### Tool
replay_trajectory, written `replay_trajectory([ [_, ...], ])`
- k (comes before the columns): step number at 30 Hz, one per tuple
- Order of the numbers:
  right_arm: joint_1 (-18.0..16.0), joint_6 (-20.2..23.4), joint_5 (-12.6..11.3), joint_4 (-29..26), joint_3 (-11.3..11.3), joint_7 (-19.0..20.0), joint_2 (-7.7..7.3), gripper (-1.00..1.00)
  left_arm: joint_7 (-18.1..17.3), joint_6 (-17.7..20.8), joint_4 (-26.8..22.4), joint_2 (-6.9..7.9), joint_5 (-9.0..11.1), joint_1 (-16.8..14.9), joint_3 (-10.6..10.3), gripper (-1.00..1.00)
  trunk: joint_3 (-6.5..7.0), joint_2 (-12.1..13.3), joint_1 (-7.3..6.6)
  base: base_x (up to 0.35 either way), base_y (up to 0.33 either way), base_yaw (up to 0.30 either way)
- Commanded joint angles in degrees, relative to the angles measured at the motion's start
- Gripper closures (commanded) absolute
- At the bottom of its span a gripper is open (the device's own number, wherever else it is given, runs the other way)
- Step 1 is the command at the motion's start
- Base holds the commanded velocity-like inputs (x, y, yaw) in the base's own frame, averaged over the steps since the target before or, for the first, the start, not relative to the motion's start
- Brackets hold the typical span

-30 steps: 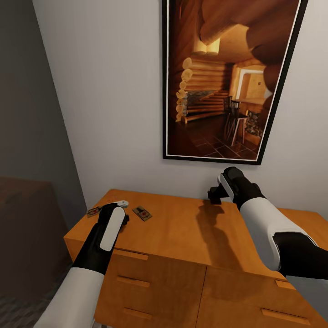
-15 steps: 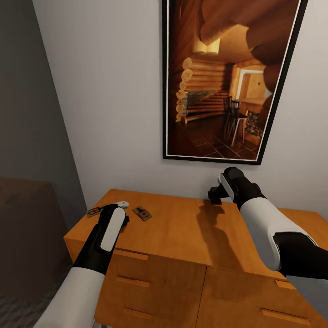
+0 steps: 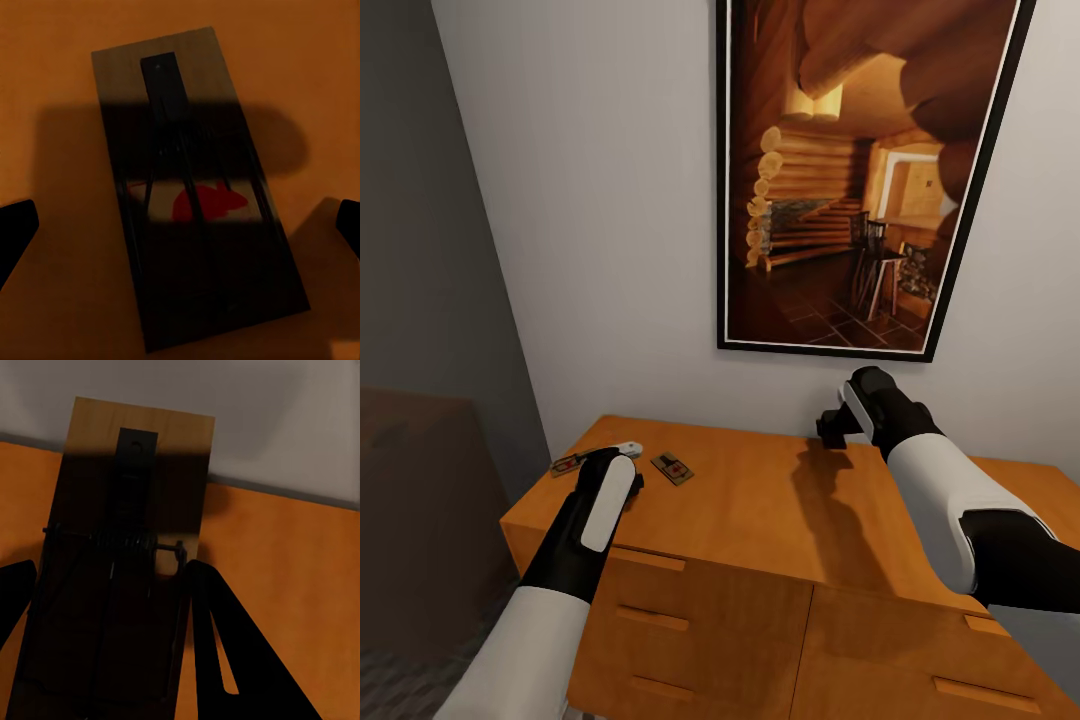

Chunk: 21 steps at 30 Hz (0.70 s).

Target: Take the four mousetraps from the cabinet in the bathroom and place them on the bathroom floor. Make sure all four end up on the same floor surface, and ensure that at least two of them are either under or directly next to the same bathroom sink.

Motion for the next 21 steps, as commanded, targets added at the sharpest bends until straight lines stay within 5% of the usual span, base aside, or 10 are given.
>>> replay_trajectory([
  [1, 0.0, 0.2, 0.1, 0.0, 0.1, 0.0, -0.02, 1.00, 0.6, 0.3, 4.5, 0.00, 0.6, 0.0, 0.0, -1.00, -0.08, 0.0, 0.01, 0.000, 0.000, 0.000],
  [2, 0.0, 0.2, 0.1, 0.0, 0.1, 0.0, -0.02, 1.00, 0.6, 0.3, 4.5, 0.00, 0.6, 0.0, 0.0, -1.00, -0.08, 0.0, 0.01, 0.000, 0.000, 0.000],
  [3, 0.0, 0.2, 0.1, 0.0, 0.1, 0.0, -0.02, 1.00, 0.6, 0.3, 4.5, 0.00, 0.6, 0.0, 0.0, 1.00, -0.08, 0.0, 0.01, 0.000, 0.000, 0.000],
  [21, 0.0, 0.2, 0.0, 0.1, 0.1, 0.0, -0.19, 1.00, 0.6, 0.3, 4.8, 0.00, 0.5, 0.0, 0.1, 1.00, -0.08, 0.0, 0.01, 0.000, 0.000, 0.000],
])
